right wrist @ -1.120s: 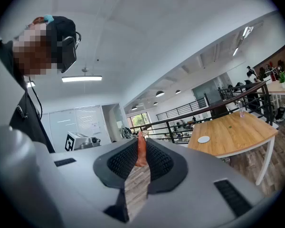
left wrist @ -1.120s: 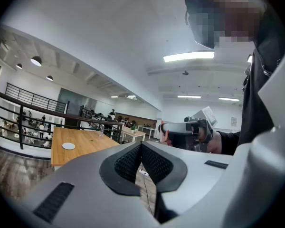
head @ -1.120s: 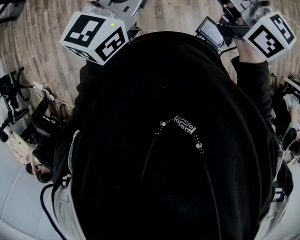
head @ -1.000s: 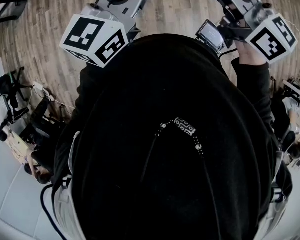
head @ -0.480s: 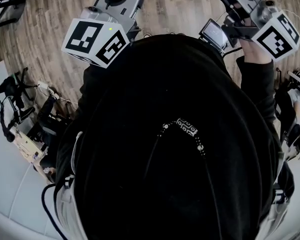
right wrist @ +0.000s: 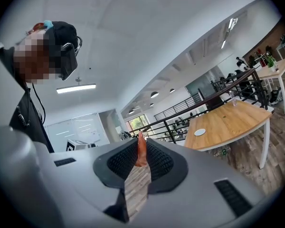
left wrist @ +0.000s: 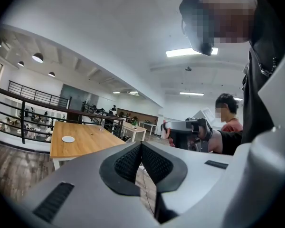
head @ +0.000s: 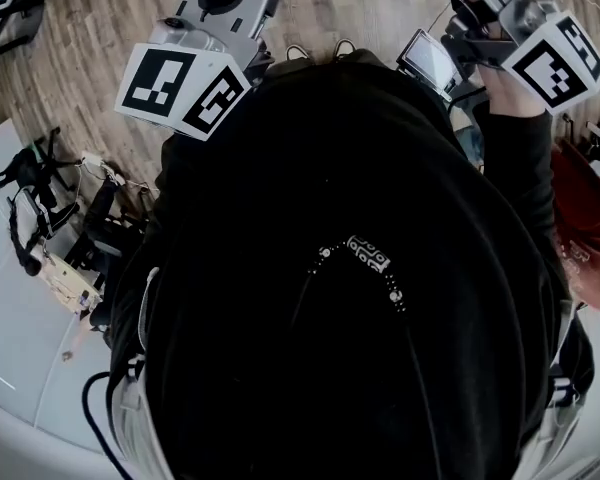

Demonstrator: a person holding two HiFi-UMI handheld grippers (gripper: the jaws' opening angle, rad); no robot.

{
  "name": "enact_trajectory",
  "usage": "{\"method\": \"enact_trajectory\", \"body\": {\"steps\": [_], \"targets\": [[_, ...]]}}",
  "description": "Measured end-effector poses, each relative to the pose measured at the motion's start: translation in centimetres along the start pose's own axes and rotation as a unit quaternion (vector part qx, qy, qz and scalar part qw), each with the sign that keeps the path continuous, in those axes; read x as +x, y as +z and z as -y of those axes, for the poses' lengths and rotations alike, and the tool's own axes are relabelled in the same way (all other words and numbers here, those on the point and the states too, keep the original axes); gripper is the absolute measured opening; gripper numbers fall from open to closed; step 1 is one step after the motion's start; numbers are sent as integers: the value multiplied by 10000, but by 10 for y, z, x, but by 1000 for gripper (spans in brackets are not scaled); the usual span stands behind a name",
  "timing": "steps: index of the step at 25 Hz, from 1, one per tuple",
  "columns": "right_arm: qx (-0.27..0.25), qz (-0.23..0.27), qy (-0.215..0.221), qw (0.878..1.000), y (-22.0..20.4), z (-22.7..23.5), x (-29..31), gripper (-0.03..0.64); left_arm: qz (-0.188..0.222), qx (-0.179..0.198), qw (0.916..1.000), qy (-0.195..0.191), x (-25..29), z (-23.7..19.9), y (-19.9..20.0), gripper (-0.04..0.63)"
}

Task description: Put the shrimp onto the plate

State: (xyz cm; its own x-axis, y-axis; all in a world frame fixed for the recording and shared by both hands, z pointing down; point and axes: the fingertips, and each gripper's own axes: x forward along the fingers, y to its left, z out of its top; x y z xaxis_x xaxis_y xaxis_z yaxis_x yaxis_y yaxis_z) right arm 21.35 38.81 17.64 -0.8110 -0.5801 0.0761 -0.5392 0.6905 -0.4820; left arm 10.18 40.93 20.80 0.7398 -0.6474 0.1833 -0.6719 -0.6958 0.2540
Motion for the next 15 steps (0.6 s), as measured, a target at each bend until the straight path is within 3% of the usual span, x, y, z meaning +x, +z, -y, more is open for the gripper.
{"method": "enact_trajectory", "body": {"steps": [4, 8, 15], "targets": [[-10, 82, 3, 10000, -14, 14, -21, 66, -114, 90, 9999, -6, 13, 18, -19, 6], [-14, 155, -46, 9999, 9, -3, -34, 66, -130, 174, 9997, -84, 5, 34, 7, 6], [279, 425, -85, 9987, 1, 43, -73, 66, -228, 216, 9994, -121, 48, 48, -10, 6]]}}
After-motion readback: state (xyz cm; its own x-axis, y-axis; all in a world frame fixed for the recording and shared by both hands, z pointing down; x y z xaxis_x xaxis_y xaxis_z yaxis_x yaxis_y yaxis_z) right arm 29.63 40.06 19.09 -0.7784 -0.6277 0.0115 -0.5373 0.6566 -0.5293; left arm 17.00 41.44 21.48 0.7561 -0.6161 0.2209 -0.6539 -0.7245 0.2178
